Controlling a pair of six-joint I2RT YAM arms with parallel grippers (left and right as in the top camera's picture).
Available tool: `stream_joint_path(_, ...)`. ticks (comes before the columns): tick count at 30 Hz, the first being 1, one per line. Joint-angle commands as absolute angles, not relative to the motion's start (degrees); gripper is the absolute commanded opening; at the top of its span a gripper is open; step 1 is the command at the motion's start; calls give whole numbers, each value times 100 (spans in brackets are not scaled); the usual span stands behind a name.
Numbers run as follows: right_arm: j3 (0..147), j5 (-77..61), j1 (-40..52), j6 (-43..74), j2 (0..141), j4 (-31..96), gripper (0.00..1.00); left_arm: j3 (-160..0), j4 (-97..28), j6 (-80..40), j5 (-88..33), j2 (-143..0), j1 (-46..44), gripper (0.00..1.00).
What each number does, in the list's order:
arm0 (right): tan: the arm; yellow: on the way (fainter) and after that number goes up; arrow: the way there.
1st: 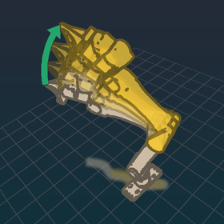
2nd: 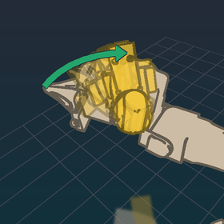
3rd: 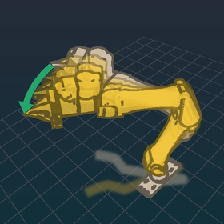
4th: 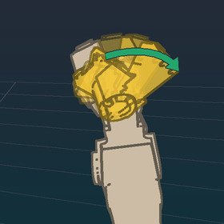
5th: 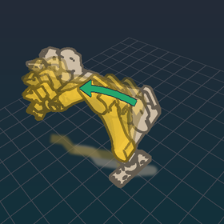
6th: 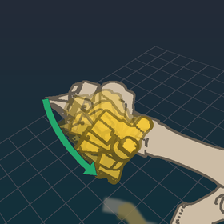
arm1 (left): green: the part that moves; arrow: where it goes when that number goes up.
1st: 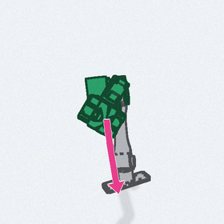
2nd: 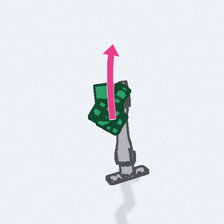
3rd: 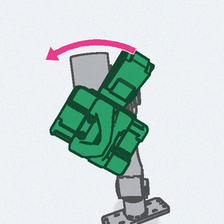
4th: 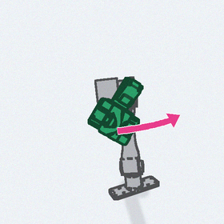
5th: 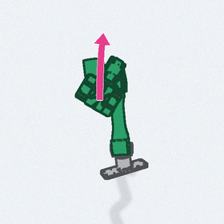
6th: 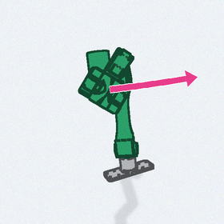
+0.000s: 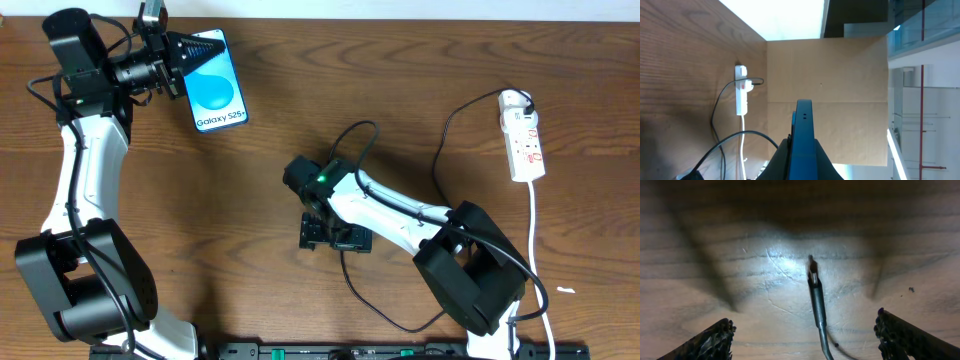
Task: Plug charger to phone and switch on socket
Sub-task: 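Lower and close the right gripper on the cable connector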
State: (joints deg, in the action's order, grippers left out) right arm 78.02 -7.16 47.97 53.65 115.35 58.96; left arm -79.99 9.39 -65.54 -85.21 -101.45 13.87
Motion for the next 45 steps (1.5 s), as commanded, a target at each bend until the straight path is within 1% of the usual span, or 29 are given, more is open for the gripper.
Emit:
stream_joint_path(1,7754,-875,4847,5485,11552,5898,88,-8171,980,-6469,-8635,-9990,1413,7)
stream_joint_path(16,7647,-860,4818,5566,11657,5931,88,-8171,980,-6466,-8635,-9990,1413,7)
stream_joint_path(21,7647,-1028,4698,5415,11747,5850,88,-8171,980,-6469,-8637,-9990,1413,8)
stream_joint_path(31,7647,-847,4453,5369,11773,5734,85,-8171,982,-6469,-8635,-9992,1413,7)
stream_joint_path(39,7647,-851,4456,5310,11832,5730,78,-8171,980,-6469,-8635,-9992,1413,7)
stream_joint_path(43,7647,-851,4456,5310,11832,5756,70,-8171,980,-6469,-8635,-9990,1413,7)
stream_joint_path(45,7647,-851,4458,5310,11832,5767,62,-8171,982,-6469,-8635,-9990,1413,8)
